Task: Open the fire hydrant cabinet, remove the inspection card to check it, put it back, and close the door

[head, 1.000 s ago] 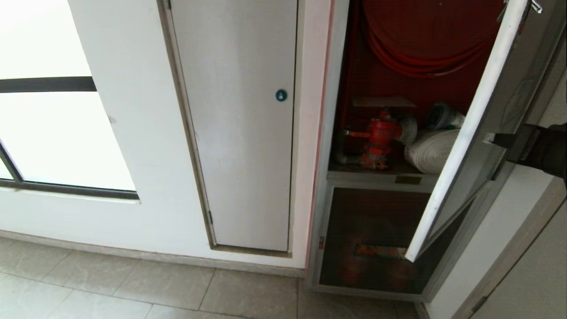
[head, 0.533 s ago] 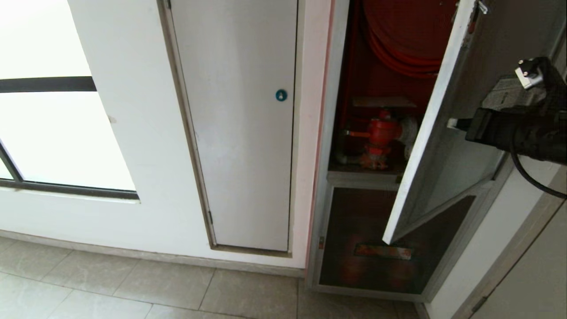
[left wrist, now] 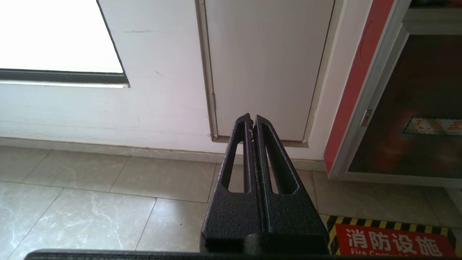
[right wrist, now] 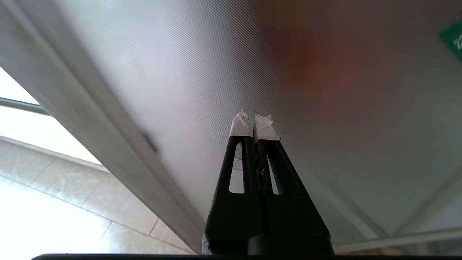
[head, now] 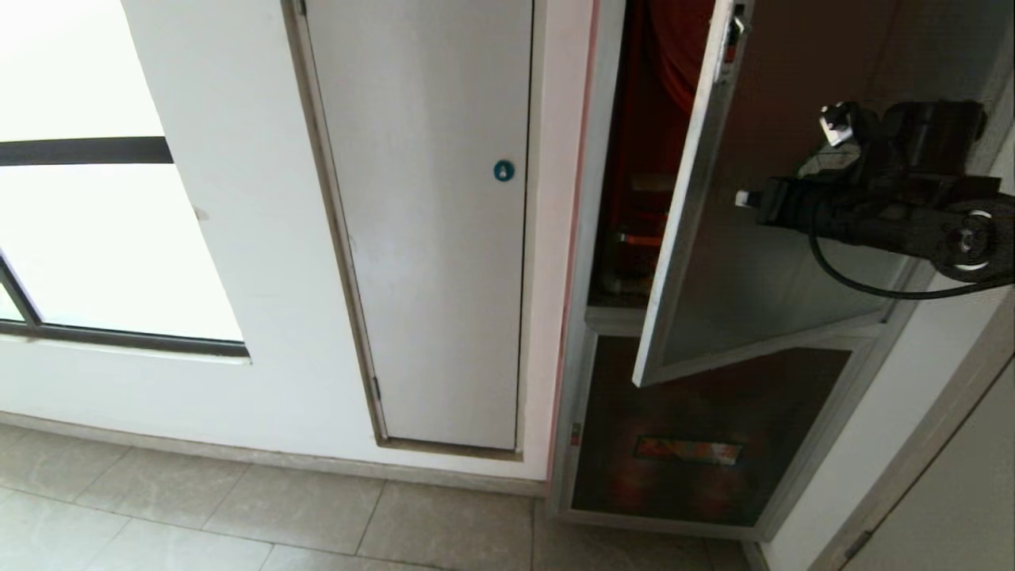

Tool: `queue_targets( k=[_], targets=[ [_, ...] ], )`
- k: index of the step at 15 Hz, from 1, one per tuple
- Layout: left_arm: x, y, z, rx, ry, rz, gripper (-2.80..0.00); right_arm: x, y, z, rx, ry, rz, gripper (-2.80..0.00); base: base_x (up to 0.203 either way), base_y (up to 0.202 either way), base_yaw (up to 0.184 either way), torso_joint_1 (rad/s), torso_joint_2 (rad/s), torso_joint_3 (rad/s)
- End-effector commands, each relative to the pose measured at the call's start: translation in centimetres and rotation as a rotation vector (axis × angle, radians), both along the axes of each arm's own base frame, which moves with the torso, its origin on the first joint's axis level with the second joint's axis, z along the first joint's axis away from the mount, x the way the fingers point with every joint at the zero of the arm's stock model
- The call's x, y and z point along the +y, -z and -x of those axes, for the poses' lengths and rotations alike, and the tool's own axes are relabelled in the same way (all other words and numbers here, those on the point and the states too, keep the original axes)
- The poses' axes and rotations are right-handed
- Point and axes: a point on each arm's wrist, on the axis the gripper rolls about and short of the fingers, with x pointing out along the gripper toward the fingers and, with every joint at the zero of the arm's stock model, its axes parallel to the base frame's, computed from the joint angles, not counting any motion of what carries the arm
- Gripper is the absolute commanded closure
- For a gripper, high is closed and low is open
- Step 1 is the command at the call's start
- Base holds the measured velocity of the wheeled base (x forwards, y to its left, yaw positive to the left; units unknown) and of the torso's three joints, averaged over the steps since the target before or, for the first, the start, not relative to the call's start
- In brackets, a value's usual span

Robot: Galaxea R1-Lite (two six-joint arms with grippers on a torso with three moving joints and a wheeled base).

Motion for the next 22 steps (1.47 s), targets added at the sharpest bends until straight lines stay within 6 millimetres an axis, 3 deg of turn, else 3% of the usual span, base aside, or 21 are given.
queue_targets(
  k=[1,3,5,7,10,12,14,18,22],
  targets=[
    [0.0,0.0,0.0,0.001,0.0,0.0,0.0,0.0,2.2,-2.8,0.032,-0.003,-0.002,0.0,0.0,0.0,0.0,0.0,0.0,0.0],
    [0.0,0.0,0.0,0.002,0.0,0.0,0.0,0.0,2.7,-4.0,0.028,-0.003,-0.001,0.0,0.0,0.0,0.0,0.0,0.0,0.0],
    [0.0,0.0,0.0,0.0,0.0,0.0,0.0,0.1,2.7,-3.9,0.034,-0.002,-0.003,0.0,0.0,0.0,0.0,0.0,0.0,0.0],
    [0.0,0.0,0.0,0.0,0.0,0.0,0.0,0.4,2.0,-2.7,0.034,-0.008,-0.004,0.0,0.0,0.0,0.0,0.0,0.0,0.0],
    [0.0,0.0,0.0,0.0,0.0,-0.001,0.0,1.3,0.5,1.0,0.031,-0.02,-0.006,0.0,0.0,0.0,0.0,0.0,0.0,0.0],
    [0.0,0.0,0.0,0.001,0.0,0.0,0.0,2.0,-0.8,5.0,0.024,-0.024,-0.005,0.0,0.0,0.0,0.0,0.0,0.0,0.0],
    [0.0,0.0,0.0,0.0,0.0,0.0,0.0,2.5,-2.2,10.2,-0.011,-0.023,-0.002,0.0,0.0,0.0,0.0,0.0,0.0,0.0],
    [0.0,0.0,0.0,0.0,0.0,0.0,0.0,2.4,-4.5,23.5,-0.176,-0.022,-0.003,0.0,0.0,0.0,0.0,0.0,0.0,0.0],
    [0.0,0.0,0.0,0.001,0.0,0.0,0.0,1.8,-3.3,36.9,-0.318,-0.001,-0.006,0.0,0.0,0.0,0.0,0.0,0.0,0.0]
  ],
)
